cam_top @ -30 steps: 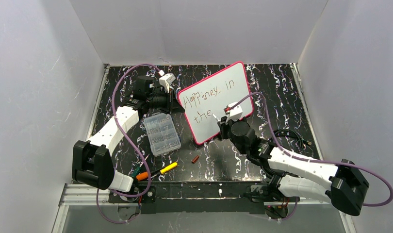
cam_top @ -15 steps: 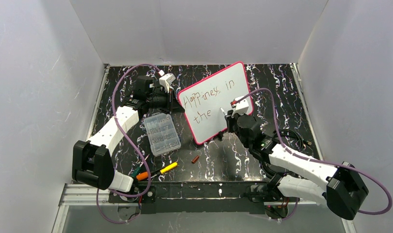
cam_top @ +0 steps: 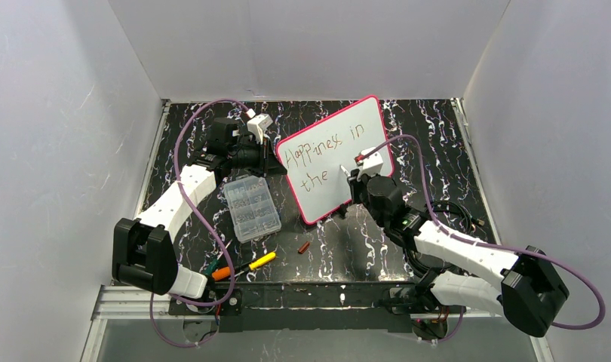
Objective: Write a sentence on the whiteboard
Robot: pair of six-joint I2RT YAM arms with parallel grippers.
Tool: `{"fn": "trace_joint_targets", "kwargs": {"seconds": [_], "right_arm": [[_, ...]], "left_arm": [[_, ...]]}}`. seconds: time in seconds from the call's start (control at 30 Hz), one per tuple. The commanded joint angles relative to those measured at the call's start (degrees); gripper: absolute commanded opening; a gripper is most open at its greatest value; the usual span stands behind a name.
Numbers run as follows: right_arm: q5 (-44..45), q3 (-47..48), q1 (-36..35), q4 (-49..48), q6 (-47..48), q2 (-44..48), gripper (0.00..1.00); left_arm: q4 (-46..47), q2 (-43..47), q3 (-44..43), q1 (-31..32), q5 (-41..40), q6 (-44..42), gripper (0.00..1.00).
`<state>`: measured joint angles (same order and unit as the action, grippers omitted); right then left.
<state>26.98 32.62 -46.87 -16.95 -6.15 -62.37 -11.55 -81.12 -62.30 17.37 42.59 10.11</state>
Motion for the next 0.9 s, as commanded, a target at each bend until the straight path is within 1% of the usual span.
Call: {"fn": "trace_joint_targets", "kwargs": {"seconds": [0.0,0.17,0.4,0.57,0.87], "right_arm": [[-1.95,2.85,0.29,-3.44,0.92,0.05,0.01],[-4.37,1.72,0.29,-2.60,-0.31,0.48,0.01],[-5.02,-2.06,0.20,-0.76,-3.57,2.10,0.01],[-5.40,-2.90,0.14,0.19,-4.92,1.90,0.01],[-1.60,-2.11,0.11,1.04,-5.06,1.63,0.01]], "left_arm": [[0.80,1.58,-0.67,0.32,3.12,-0.05,0.00],[0.83,1.52,-0.74,0.39,3.11,0.00,0.00],[0.78,1.41,-0.74,0.36,3.20,0.02,0.00],[0.83,1.37,-0.70,0.39,3.13,0.06,0.00],[0.83,1.47,-0.71,0.32,3.07,-0.06,0.00]]}}
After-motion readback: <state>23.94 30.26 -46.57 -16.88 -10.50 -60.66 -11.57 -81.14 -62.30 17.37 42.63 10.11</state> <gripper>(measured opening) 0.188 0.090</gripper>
